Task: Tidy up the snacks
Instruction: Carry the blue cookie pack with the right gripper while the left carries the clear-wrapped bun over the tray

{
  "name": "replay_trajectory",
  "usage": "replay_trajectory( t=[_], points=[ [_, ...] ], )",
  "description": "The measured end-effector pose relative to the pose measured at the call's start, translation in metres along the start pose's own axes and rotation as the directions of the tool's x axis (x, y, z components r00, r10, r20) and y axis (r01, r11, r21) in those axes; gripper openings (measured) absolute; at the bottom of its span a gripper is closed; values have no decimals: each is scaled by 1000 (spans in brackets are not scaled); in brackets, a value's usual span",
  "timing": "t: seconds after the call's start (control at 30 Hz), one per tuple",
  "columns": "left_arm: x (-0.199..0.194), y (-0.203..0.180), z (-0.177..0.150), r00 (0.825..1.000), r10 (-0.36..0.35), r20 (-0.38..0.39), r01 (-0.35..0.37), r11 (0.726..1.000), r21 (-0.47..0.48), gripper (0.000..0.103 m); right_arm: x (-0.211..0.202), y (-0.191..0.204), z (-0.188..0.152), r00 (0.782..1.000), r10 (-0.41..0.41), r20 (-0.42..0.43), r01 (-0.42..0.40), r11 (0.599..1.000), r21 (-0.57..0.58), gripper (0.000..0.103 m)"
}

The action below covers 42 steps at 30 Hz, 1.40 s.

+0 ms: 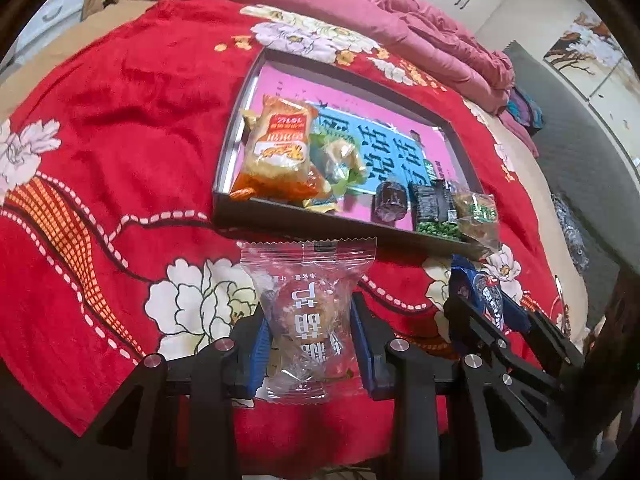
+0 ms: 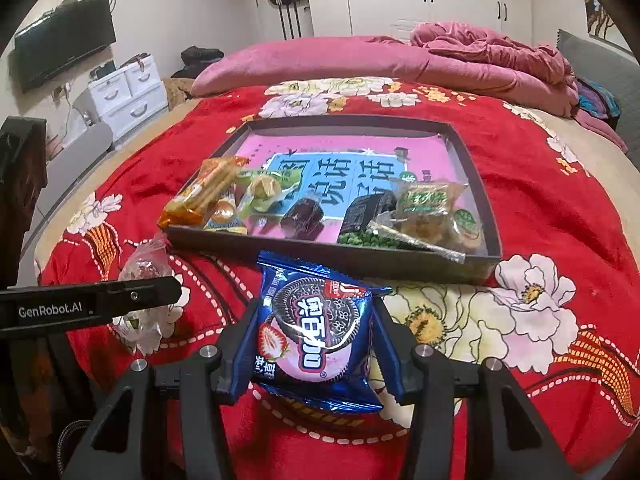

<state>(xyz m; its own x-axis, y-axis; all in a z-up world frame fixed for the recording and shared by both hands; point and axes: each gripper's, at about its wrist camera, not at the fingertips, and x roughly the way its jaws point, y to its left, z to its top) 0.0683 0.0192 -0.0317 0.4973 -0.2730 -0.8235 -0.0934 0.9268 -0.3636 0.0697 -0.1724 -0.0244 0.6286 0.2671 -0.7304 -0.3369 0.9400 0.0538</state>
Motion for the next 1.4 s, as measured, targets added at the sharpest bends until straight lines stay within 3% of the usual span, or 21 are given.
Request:
replay_trajectory(
  t=[0.7, 1.4],
  points=[
    [-15, -19, 12, 995, 1, 95, -7, 998, 64, 38, -15, -11, 16, 997, 0, 71, -3, 999, 33, 52],
    [0, -48, 40, 994, -26, 108, 14, 994, 110, 38, -15, -31, 51, 990, -27, 141, 16, 997, 80, 52]
  ],
)
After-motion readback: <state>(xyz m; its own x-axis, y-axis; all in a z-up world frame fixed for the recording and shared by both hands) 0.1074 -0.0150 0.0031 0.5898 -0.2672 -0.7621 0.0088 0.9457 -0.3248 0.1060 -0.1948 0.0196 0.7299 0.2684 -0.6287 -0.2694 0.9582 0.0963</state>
